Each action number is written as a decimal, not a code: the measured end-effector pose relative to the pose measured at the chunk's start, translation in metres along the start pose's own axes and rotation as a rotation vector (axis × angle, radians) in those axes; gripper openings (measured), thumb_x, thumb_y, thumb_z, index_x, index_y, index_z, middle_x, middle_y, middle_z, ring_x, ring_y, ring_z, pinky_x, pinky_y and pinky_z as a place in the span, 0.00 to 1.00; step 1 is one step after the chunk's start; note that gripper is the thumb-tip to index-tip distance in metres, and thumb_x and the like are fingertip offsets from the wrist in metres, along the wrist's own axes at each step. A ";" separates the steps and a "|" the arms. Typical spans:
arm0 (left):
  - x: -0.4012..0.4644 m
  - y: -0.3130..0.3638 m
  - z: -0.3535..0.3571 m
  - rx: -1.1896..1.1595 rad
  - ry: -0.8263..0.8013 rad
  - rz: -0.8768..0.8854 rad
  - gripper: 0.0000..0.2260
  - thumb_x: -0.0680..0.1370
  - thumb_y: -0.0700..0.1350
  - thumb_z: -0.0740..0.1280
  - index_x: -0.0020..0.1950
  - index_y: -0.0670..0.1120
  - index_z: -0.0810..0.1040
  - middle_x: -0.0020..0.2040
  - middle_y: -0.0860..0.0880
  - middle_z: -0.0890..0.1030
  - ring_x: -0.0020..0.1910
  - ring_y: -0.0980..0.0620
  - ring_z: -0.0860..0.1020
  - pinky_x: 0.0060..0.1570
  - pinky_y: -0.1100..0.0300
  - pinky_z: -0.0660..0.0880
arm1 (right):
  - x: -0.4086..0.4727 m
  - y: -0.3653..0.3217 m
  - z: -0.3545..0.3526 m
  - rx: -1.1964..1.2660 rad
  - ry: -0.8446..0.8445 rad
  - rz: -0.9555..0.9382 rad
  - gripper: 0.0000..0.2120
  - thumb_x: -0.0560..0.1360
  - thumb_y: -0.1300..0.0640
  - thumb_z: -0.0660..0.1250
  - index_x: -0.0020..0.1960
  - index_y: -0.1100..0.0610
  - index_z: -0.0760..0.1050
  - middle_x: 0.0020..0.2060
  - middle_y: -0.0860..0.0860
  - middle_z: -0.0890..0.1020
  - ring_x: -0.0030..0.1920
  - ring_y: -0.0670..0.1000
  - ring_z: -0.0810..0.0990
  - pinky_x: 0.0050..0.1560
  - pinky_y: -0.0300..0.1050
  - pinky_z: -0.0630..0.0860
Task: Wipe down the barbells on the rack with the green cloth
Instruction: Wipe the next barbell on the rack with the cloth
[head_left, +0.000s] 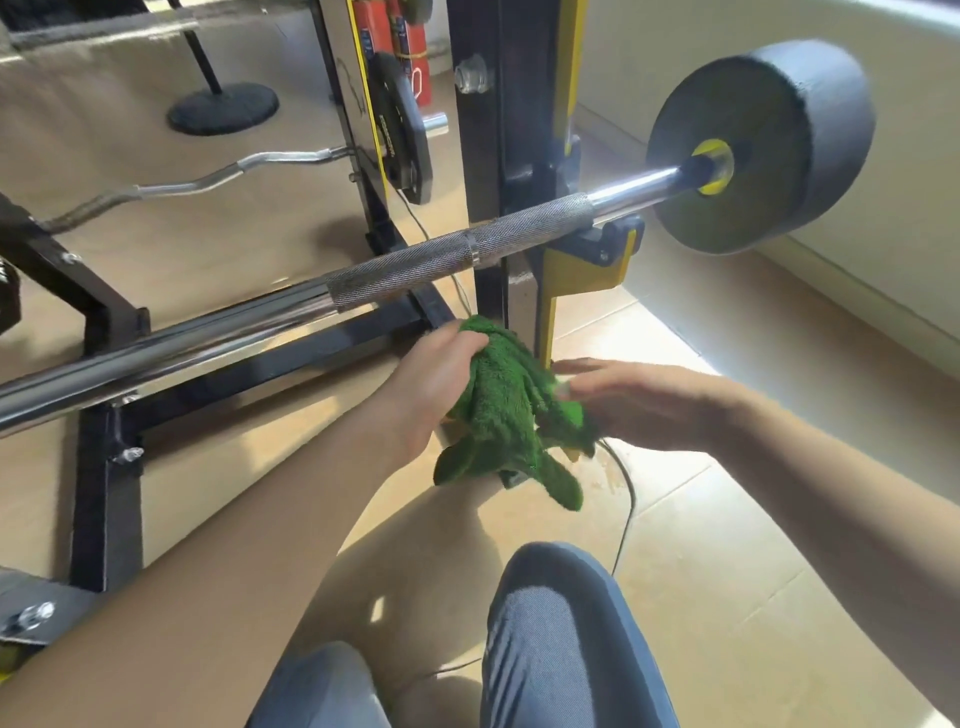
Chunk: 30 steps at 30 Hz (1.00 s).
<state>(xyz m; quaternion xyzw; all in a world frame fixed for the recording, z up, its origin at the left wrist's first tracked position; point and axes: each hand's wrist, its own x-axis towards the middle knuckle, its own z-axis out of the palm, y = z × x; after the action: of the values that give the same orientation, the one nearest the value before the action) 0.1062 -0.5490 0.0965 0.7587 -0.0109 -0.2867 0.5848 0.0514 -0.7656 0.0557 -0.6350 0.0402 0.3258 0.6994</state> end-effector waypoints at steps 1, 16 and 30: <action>0.004 0.000 0.000 -0.030 0.004 -0.006 0.10 0.84 0.45 0.57 0.55 0.47 0.78 0.54 0.41 0.82 0.53 0.45 0.81 0.54 0.49 0.78 | 0.001 0.004 -0.001 -0.058 -0.028 0.050 0.27 0.77 0.56 0.68 0.72 0.63 0.65 0.68 0.59 0.75 0.67 0.62 0.73 0.70 0.57 0.68; 0.032 -0.019 0.015 -0.687 -0.029 -0.264 0.18 0.84 0.51 0.59 0.61 0.38 0.77 0.51 0.38 0.84 0.41 0.44 0.85 0.32 0.55 0.81 | 0.013 0.075 -0.003 0.066 0.109 0.178 0.32 0.72 0.37 0.69 0.70 0.53 0.72 0.65 0.54 0.79 0.66 0.56 0.75 0.72 0.61 0.64; 0.044 -0.003 0.024 -0.829 -0.031 -0.238 0.18 0.84 0.49 0.59 0.65 0.38 0.77 0.59 0.40 0.82 0.57 0.44 0.82 0.57 0.49 0.79 | 0.032 0.088 0.034 1.349 0.580 -0.284 0.08 0.75 0.64 0.69 0.53 0.63 0.76 0.43 0.59 0.85 0.43 0.54 0.86 0.52 0.51 0.82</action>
<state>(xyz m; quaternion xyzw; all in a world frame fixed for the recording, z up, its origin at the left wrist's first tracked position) 0.1307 -0.5843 0.0714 0.4514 0.1839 -0.3434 0.8028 0.0198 -0.7233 -0.0291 -0.1277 0.3320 -0.0436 0.9336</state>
